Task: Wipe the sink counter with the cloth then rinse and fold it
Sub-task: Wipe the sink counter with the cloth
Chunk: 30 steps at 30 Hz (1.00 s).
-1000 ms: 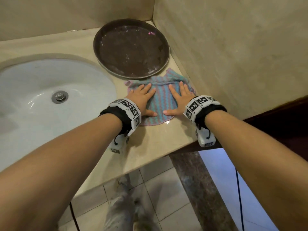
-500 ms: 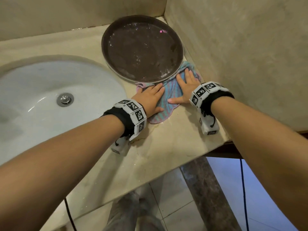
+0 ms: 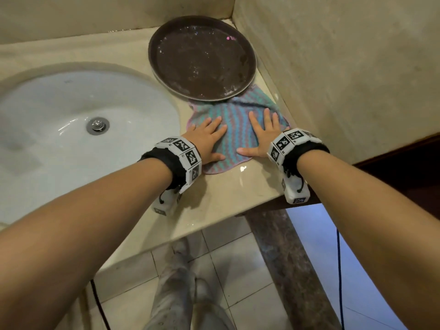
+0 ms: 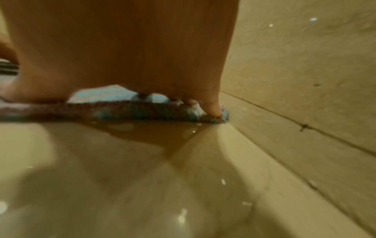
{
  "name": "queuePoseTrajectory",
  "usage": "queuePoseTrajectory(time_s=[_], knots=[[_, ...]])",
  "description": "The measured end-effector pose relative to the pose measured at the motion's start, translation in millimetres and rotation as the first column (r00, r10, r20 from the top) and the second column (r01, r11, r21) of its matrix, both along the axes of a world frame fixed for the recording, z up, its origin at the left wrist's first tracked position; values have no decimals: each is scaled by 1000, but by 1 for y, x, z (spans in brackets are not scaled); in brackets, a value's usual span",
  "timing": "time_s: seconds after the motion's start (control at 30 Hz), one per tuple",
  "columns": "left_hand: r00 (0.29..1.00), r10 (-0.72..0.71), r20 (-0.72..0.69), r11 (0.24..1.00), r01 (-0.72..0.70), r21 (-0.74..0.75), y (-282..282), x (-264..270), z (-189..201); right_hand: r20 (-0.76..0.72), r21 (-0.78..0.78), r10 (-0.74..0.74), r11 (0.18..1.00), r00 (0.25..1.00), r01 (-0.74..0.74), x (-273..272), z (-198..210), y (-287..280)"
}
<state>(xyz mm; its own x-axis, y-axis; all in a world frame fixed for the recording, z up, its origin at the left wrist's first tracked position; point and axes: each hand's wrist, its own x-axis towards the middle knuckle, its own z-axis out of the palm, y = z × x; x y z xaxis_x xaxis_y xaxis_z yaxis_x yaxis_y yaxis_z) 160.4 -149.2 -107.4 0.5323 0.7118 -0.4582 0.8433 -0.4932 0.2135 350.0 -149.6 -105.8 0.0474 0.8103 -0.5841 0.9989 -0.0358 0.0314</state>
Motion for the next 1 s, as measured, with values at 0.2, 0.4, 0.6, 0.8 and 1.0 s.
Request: queuePoseTrajectory(time_s=[0.2,0.4,0.6,0.8,1.0], knots=[[999,39,-7,999,-39,9,-50,-15,-2,28,-29,57,998,998,-56,-22,2,-43],[993,112,-41,994,-112,-1,-94,-49,-2,0,-47,144,989,990,-144,-54,5,-78],[962,271,25,963,-271,-8,-131,-81,12,1,-42,275,961,962,-274,-90,15,-93],[934,357,-14,928,-352,122,-143,-107,23,15,54,451,891,892,-451,-125,29,-86],[889,456,-47,884,-446,144,-126,-134,30,45,102,539,835,841,-541,-160,34,-66]])
